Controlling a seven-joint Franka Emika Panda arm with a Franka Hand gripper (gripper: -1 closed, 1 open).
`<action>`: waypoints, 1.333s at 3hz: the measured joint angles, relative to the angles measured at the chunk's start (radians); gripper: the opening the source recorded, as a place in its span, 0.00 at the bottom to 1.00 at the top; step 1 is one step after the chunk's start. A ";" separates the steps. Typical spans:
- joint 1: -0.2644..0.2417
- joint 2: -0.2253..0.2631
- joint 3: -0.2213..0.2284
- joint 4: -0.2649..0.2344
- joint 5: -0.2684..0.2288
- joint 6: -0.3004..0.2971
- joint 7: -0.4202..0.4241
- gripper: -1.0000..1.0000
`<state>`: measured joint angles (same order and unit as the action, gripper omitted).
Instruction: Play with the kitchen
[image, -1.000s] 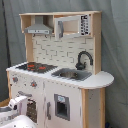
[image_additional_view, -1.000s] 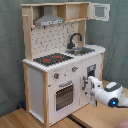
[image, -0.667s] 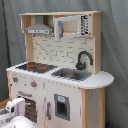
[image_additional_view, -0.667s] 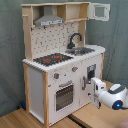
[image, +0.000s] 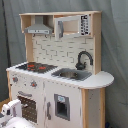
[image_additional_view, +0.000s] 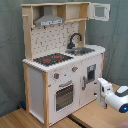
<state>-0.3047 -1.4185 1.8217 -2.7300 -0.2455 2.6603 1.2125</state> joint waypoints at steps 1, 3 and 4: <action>0.076 -0.004 -0.017 -0.021 -0.001 -0.067 -0.083 1.00; 0.189 -0.016 -0.064 -0.025 -0.002 -0.186 -0.296 1.00; 0.223 -0.018 -0.074 -0.025 -0.003 -0.211 -0.396 1.00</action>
<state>-0.0813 -1.4362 1.7473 -2.7552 -0.2486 2.4493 0.8169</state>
